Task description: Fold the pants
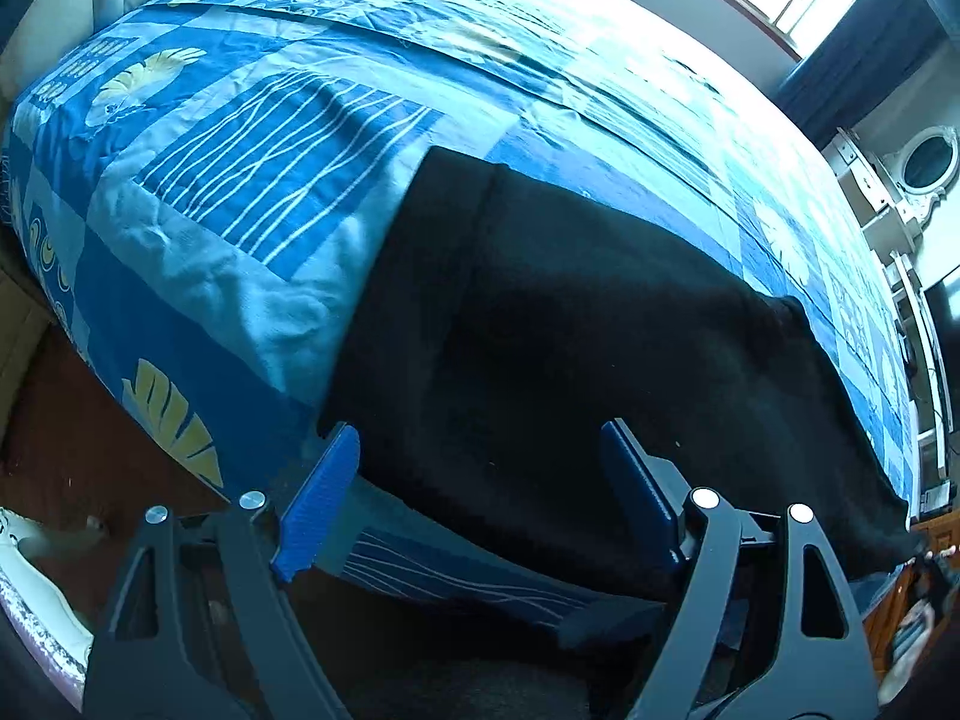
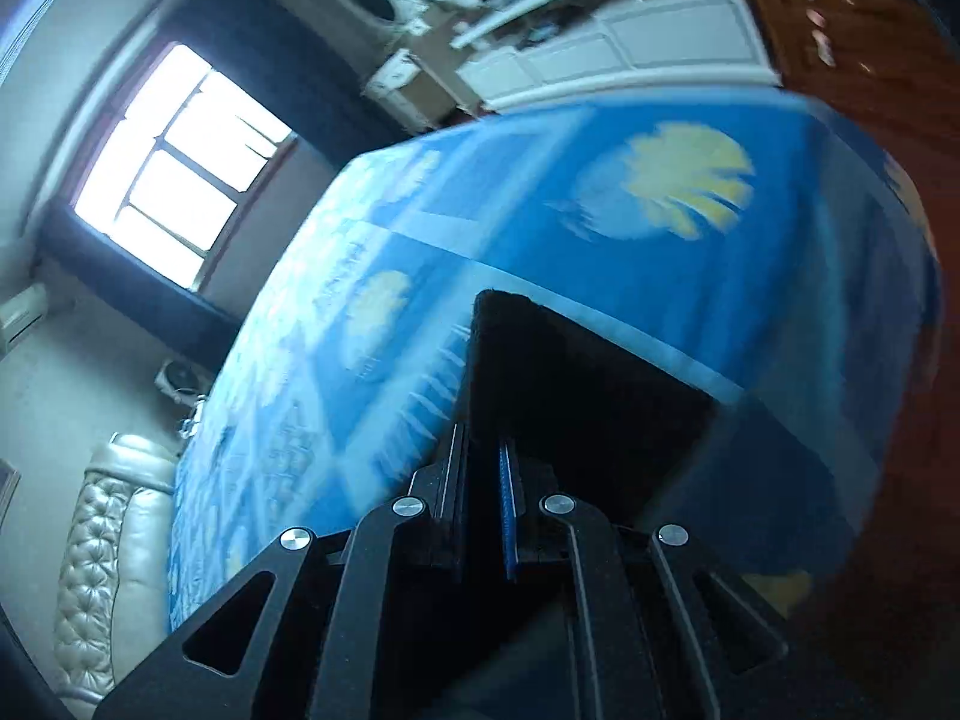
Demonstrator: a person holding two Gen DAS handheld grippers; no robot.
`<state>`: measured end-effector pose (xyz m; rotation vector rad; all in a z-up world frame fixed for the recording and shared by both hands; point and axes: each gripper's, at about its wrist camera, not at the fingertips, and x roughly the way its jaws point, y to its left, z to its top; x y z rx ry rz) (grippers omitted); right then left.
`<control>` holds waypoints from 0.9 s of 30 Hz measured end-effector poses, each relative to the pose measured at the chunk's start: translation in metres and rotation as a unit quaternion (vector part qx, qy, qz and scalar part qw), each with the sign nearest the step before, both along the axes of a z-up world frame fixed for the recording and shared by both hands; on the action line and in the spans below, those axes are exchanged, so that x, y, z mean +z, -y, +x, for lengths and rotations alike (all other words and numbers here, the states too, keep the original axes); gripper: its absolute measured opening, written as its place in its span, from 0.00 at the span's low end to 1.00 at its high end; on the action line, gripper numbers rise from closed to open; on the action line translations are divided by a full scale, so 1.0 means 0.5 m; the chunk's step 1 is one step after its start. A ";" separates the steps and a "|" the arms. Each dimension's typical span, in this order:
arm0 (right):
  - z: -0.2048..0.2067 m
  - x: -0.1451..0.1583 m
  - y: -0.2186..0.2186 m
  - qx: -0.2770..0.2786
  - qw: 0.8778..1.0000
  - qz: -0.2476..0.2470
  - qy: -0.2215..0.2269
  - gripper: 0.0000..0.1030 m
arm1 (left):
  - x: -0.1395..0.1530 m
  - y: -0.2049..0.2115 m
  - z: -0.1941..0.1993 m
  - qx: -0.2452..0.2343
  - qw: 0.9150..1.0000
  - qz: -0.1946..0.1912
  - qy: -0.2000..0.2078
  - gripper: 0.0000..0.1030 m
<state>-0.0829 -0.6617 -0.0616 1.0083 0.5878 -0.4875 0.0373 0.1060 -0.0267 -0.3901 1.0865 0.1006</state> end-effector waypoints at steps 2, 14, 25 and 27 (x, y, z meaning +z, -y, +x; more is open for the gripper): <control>-0.024 -0.050 0.009 -0.011 1.000 0.028 -0.007 0.08 | 0.001 0.008 -0.002 -0.002 1.000 0.004 0.001 0.80; 0.014 0.068 0.061 0.034 0.994 -0.103 -0.029 0.34 | -0.008 0.004 -0.007 0.017 1.000 0.006 -0.010 0.81; 0.258 0.029 0.062 0.207 0.952 -0.184 -0.133 0.39 | -0.013 0.006 -0.012 0.034 0.999 0.015 -0.022 0.81; 0.272 0.009 0.060 0.216 0.946 -0.190 -0.150 0.39 | -0.018 0.005 -0.012 0.039 0.999 0.013 -0.027 0.81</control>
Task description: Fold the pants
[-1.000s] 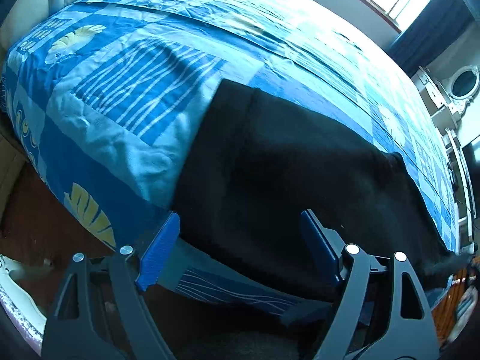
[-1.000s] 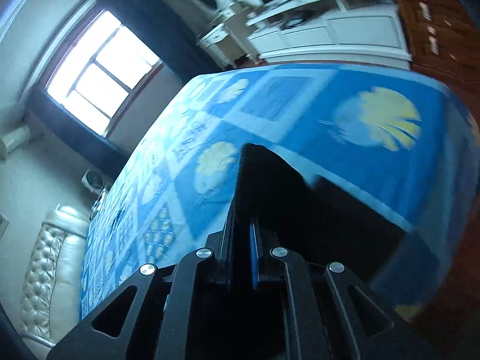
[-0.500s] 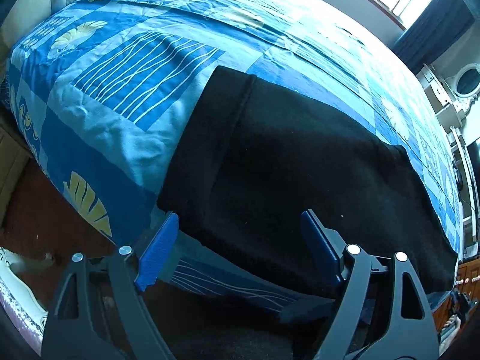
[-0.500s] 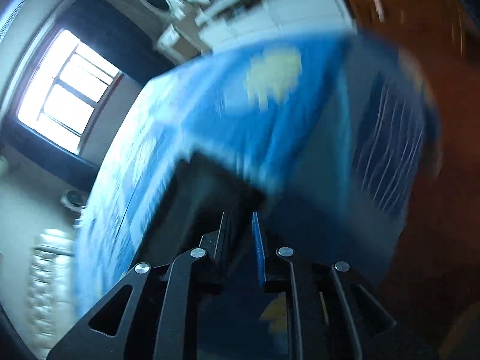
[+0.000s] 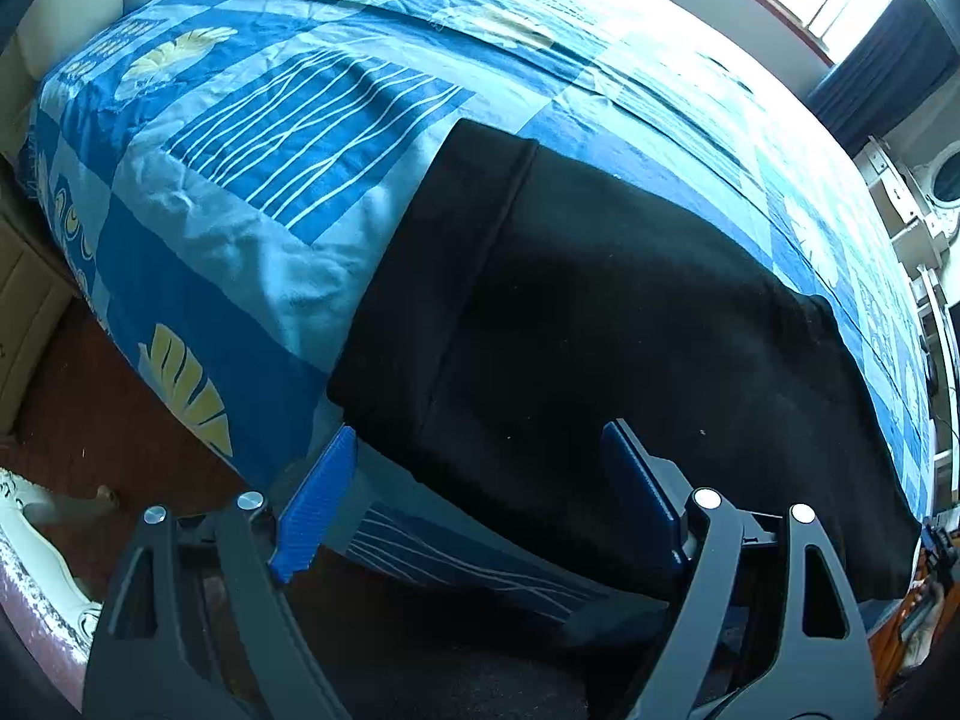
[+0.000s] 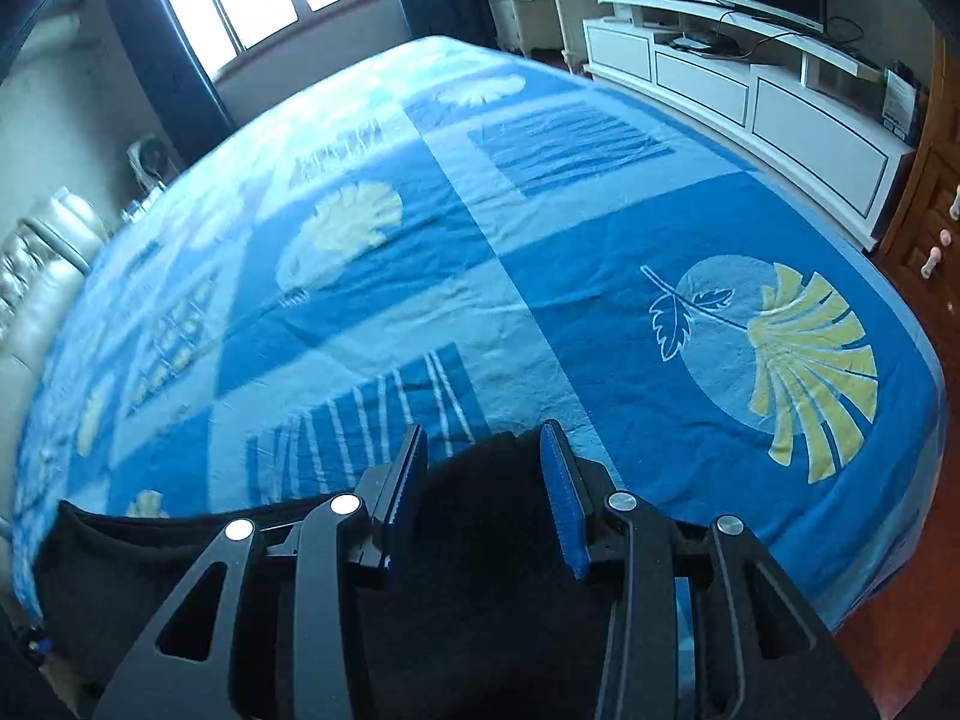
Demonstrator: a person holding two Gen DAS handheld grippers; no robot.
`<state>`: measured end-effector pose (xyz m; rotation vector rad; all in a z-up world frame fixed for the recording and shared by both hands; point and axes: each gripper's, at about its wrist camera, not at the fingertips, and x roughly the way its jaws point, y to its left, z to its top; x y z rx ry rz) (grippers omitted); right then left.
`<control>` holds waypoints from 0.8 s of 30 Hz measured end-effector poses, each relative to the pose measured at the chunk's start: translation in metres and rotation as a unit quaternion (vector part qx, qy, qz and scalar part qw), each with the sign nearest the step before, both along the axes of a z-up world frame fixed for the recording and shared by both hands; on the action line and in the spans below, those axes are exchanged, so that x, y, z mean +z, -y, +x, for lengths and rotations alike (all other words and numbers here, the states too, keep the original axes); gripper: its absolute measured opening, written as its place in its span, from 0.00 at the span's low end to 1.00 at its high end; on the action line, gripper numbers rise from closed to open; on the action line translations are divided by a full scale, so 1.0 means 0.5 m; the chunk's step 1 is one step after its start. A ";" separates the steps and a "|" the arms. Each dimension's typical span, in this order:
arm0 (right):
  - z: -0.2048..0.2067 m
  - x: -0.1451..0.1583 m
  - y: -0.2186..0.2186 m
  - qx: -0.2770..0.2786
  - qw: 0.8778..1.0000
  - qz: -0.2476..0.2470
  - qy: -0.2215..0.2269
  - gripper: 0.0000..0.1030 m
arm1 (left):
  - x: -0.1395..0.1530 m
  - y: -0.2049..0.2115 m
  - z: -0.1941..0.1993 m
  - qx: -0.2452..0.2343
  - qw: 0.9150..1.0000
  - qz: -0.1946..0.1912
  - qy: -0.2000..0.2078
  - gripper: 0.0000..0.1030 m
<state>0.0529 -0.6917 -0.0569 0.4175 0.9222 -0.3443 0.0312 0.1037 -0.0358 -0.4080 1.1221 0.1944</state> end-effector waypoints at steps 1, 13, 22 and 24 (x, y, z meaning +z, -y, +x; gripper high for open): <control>0.001 -0.007 -0.003 0.003 1.000 -0.004 -0.004 0.39 | -0.002 0.000 0.001 0.002 1.000 -0.001 -0.002 0.81; -0.031 0.068 -0.020 -0.013 0.997 -0.062 0.053 0.11 | -0.019 0.017 0.017 0.002 1.000 0.012 -0.016 0.81; -0.011 -0.018 0.047 -0.066 0.998 0.018 0.006 0.12 | -0.025 0.019 0.019 0.009 1.000 0.014 -0.017 0.85; -0.030 -0.002 0.063 -0.071 0.995 0.062 0.038 0.13 | -0.024 0.018 0.019 0.007 1.000 0.015 -0.016 0.85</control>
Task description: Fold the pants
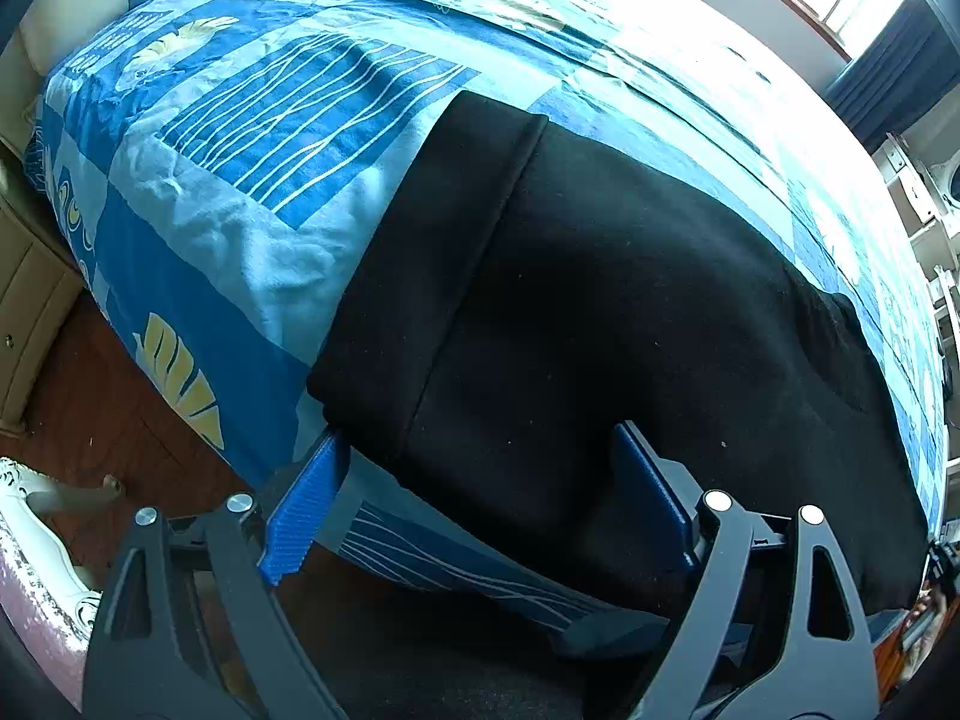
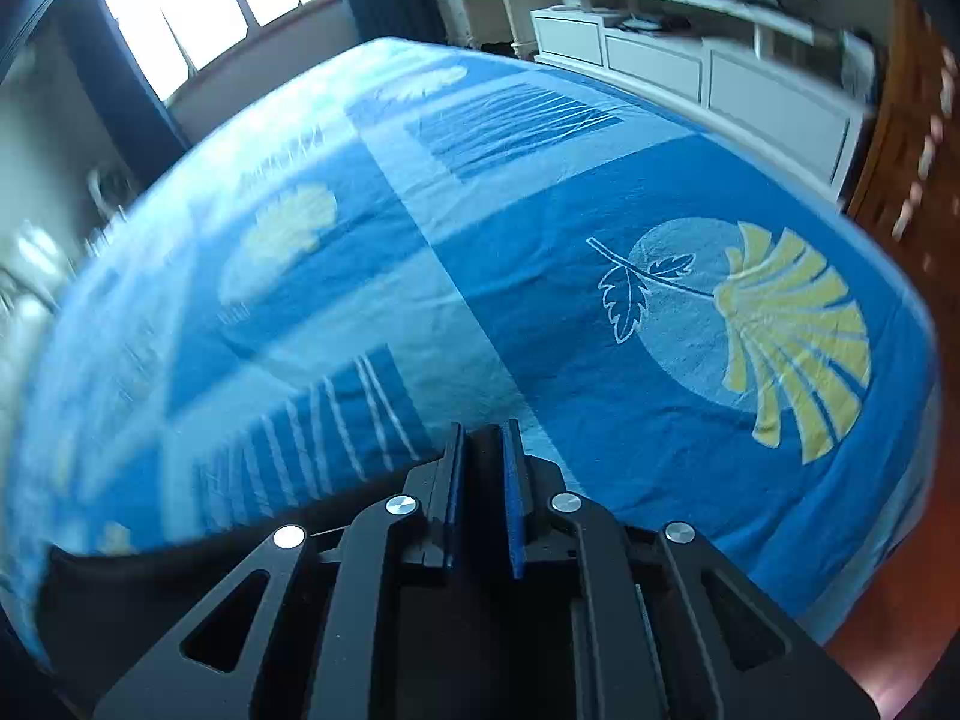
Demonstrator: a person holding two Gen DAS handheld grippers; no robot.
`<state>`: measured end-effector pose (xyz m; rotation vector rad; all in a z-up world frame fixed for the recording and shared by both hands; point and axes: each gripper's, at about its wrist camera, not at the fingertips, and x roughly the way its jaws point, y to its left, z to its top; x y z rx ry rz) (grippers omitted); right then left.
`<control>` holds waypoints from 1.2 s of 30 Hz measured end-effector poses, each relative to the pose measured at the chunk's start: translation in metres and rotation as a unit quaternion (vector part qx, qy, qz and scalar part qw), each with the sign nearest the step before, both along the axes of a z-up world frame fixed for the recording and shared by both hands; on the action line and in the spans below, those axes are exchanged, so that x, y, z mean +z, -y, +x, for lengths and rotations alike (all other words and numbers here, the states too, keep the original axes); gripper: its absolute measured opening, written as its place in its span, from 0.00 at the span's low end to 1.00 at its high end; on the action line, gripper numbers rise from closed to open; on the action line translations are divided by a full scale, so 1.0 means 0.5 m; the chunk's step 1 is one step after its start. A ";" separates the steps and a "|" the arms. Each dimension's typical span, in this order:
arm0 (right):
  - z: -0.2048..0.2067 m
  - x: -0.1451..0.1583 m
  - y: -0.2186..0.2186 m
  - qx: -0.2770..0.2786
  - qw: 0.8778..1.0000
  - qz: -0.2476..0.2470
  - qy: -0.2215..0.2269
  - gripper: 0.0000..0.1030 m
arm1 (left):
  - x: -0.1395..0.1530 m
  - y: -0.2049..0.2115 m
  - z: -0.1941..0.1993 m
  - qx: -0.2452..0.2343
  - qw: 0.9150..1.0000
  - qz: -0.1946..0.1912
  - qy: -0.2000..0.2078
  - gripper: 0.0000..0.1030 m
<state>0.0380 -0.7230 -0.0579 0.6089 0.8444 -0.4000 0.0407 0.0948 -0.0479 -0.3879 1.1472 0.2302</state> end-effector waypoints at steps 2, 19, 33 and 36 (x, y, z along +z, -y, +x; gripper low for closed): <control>-0.028 0.014 0.008 -0.003 1.000 0.014 0.012 0.20 | 0.003 0.000 0.000 -0.002 1.000 0.001 0.001 0.85; -0.172 -0.108 0.045 0.002 0.956 0.267 0.122 0.58 | 0.033 0.008 -0.014 -0.028 0.999 0.025 0.027 0.85; -0.112 0.004 -0.038 0.002 0.980 0.181 0.082 0.19 | 0.040 -0.024 -0.025 -0.029 0.999 0.027 0.029 0.85; -0.100 0.053 -0.062 0.014 0.981 0.171 0.093 0.19 | 0.053 -0.032 -0.030 -0.035 0.998 0.026 0.037 0.85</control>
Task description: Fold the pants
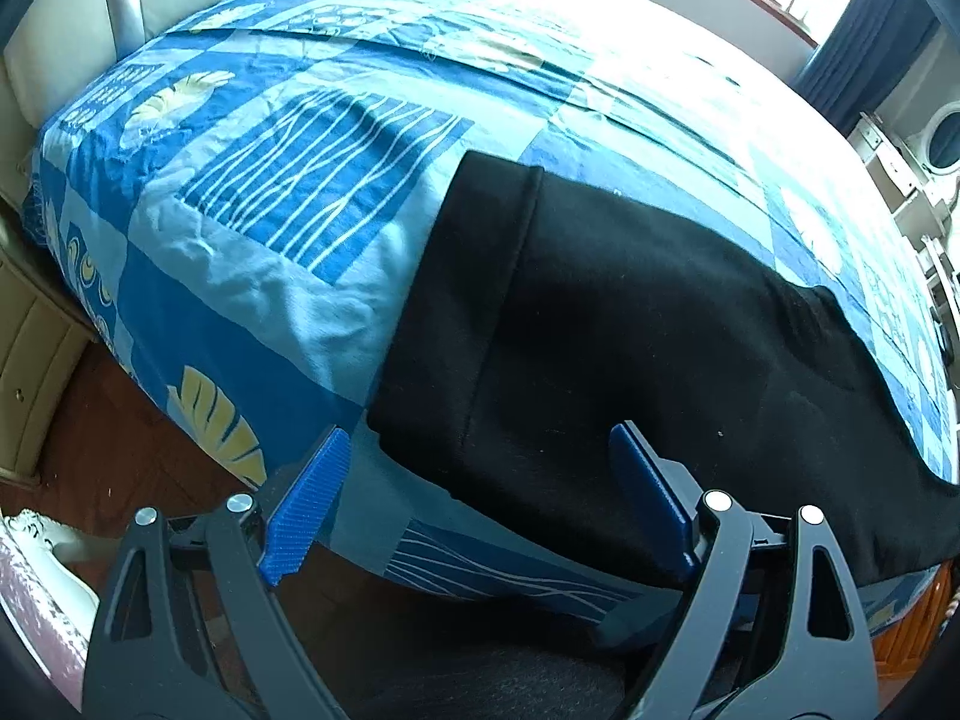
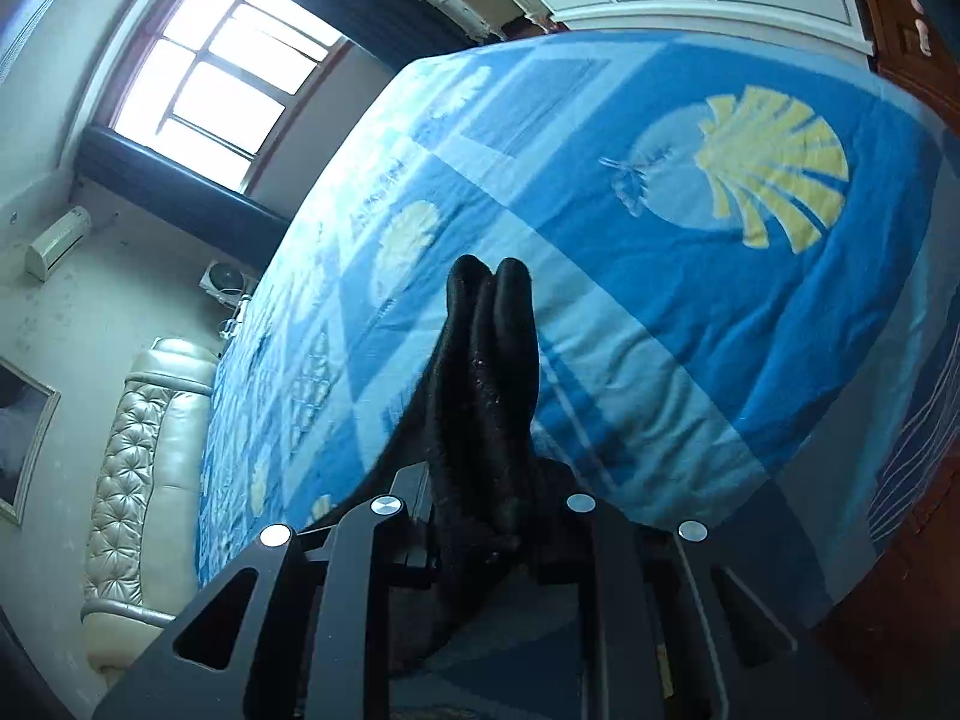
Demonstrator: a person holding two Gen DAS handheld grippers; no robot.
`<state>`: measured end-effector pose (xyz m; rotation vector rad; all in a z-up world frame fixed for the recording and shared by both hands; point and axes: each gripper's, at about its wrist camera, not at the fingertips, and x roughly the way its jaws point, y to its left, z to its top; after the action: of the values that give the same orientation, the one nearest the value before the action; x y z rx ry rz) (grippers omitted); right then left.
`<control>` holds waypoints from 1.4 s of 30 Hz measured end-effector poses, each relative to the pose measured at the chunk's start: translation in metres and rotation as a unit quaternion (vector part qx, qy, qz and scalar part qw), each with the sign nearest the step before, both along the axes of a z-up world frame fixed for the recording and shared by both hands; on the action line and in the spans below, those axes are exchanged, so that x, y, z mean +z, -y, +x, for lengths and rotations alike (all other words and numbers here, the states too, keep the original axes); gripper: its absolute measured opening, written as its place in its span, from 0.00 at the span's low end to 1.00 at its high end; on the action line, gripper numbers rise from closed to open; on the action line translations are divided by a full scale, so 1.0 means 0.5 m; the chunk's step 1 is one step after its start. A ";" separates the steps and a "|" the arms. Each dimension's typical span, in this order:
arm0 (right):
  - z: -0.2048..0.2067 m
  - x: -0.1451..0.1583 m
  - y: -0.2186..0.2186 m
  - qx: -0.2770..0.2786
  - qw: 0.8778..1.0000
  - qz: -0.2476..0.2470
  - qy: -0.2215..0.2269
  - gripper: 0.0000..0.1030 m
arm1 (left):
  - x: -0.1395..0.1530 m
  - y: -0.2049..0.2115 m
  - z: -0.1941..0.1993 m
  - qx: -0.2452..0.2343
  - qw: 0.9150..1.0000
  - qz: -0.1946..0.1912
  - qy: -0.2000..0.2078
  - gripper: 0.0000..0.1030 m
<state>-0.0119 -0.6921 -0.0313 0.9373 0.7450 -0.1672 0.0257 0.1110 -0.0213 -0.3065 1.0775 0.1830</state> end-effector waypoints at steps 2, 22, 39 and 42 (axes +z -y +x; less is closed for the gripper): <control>0.000 0.034 -0.008 0.007 1.000 -0.005 0.011 0.19 | 0.007 -0.004 -0.005 0.000 1.000 -0.005 0.005 0.85; 0.082 0.252 -0.387 0.156 0.974 -0.146 0.074 0.19 | 0.050 0.017 -0.039 -0.046 0.998 -0.018 0.030 0.85; 0.169 0.078 -0.709 0.284 0.936 -0.207 0.007 0.19 | 0.053 0.030 -0.044 -0.047 0.998 -0.026 0.032 0.85; 0.177 0.040 -0.744 0.295 0.931 -0.216 -0.013 0.19 | 0.052 0.029 -0.044 -0.049 0.998 -0.027 0.032 0.85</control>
<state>0.0767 -0.3204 -0.0115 0.2667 0.9380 0.1845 0.0035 0.0965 0.0048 -0.3047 1.0331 0.0572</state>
